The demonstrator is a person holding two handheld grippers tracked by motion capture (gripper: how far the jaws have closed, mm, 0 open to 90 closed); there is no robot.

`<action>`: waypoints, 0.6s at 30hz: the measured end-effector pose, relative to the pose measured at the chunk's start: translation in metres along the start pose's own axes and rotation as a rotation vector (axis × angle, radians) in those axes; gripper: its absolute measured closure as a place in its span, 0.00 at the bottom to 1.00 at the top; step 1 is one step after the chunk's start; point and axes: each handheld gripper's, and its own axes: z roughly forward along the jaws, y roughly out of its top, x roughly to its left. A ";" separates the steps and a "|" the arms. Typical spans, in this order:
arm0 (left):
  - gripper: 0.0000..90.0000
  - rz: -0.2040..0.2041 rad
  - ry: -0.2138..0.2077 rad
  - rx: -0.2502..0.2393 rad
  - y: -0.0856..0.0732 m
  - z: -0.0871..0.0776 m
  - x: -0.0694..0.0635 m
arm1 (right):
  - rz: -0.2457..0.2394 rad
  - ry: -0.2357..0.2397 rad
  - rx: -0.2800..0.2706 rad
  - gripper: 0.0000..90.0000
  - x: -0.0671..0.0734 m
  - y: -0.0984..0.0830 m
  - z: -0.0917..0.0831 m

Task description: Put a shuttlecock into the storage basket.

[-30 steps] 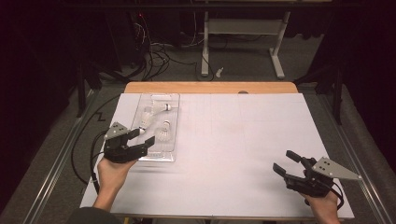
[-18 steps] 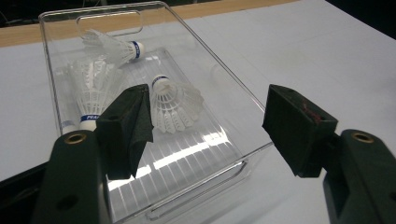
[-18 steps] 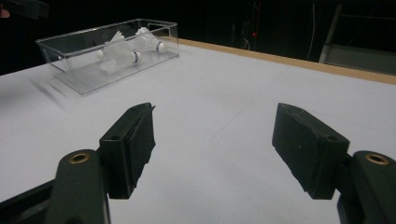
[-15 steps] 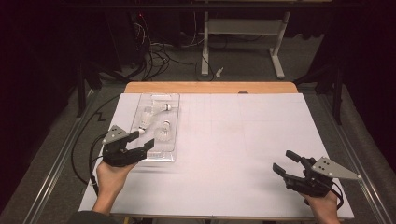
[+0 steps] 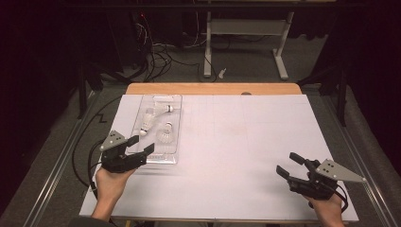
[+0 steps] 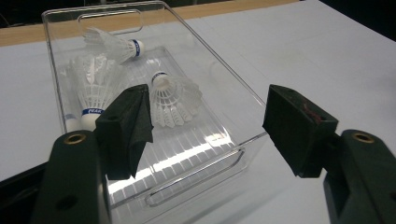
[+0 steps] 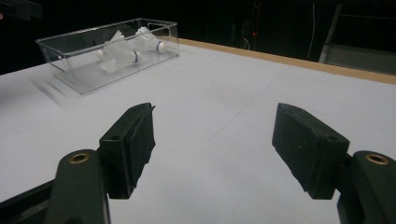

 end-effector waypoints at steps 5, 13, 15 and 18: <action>0.37 -0.002 0.001 -0.008 -0.004 -0.004 0.000 | -0.001 0.003 0.004 0.33 0.000 0.000 0.001; 0.36 -0.007 -0.002 -0.038 -0.009 -0.011 0.001 | 0.002 0.001 0.003 0.33 0.000 -0.001 0.001; 0.36 -0.008 -0.003 -0.040 -0.011 -0.012 0.000 | 0.000 0.002 0.003 0.33 0.000 -0.001 0.001; 0.36 -0.008 -0.006 -0.046 -0.013 -0.013 -0.001 | 0.002 -0.001 0.002 0.33 0.000 -0.001 0.000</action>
